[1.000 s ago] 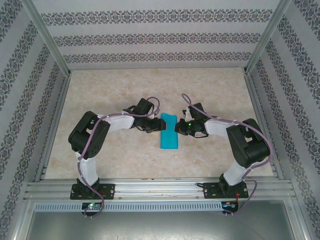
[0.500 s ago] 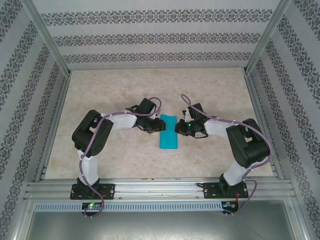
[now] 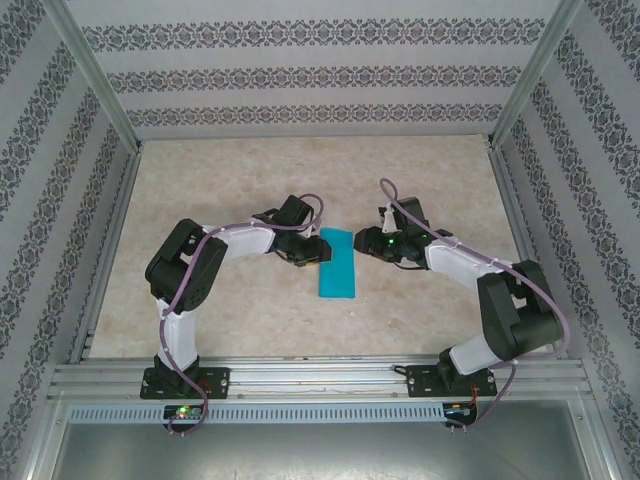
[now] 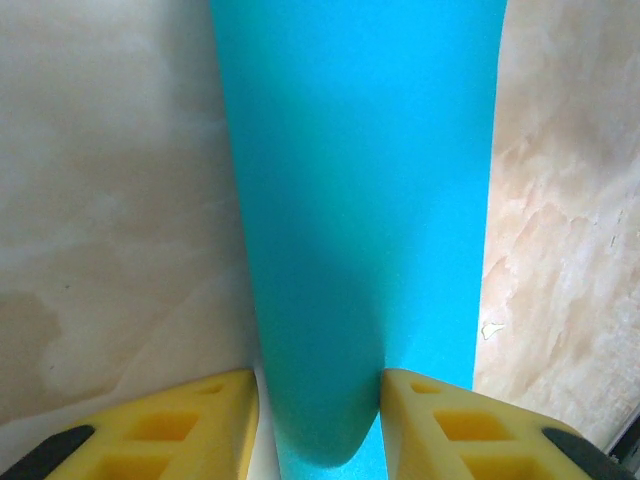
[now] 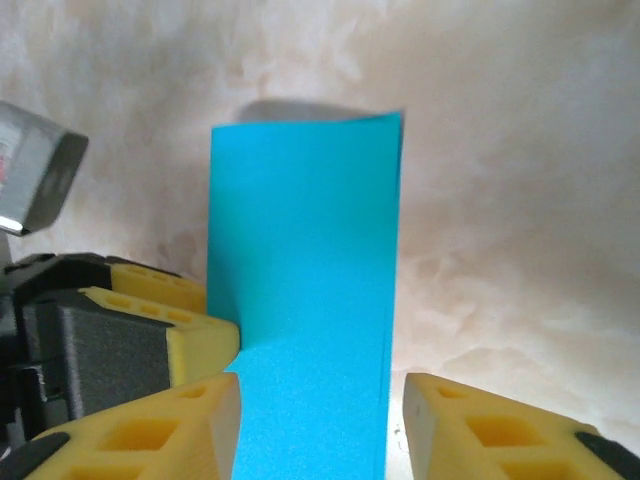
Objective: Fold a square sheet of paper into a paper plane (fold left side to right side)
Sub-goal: First fold in half a square sheet of paper at the center of the table.
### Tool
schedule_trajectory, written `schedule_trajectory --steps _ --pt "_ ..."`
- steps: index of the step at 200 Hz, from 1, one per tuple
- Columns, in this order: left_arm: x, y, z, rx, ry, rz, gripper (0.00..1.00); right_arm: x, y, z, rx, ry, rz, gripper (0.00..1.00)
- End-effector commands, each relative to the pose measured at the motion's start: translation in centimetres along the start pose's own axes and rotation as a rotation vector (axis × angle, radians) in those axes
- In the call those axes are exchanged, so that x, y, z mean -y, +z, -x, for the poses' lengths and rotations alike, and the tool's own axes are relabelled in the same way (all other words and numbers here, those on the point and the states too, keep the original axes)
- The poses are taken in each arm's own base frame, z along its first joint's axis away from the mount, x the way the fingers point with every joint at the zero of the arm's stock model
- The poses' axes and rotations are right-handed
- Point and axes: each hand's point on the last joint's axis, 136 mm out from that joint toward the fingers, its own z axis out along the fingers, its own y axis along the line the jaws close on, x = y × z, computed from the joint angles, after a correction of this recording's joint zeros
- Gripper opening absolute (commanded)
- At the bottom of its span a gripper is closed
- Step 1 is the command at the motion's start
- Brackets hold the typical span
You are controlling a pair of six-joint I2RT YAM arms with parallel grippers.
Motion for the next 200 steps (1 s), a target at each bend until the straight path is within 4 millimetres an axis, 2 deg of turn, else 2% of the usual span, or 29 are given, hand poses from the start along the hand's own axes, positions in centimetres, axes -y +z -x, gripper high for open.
schedule_trajectory --steps 1,40,91,200 --pt "-2.2 2.3 -2.5 -0.072 -0.026 0.096 0.39 1.9 -1.1 -0.4 0.012 0.008 -0.061 0.55" --pt "-2.4 2.5 -2.4 -0.064 -0.045 0.100 0.39 2.3 -1.6 -0.6 0.011 0.021 -0.050 0.71" --pt "-2.7 2.7 -2.7 -0.074 -0.056 0.108 0.39 2.7 -0.2 -1.8 -0.044 0.061 -0.023 0.85" --pt "-3.1 3.3 -3.2 -0.104 -0.071 0.141 0.41 2.8 0.7 -2.3 -0.069 0.057 -0.039 0.86"
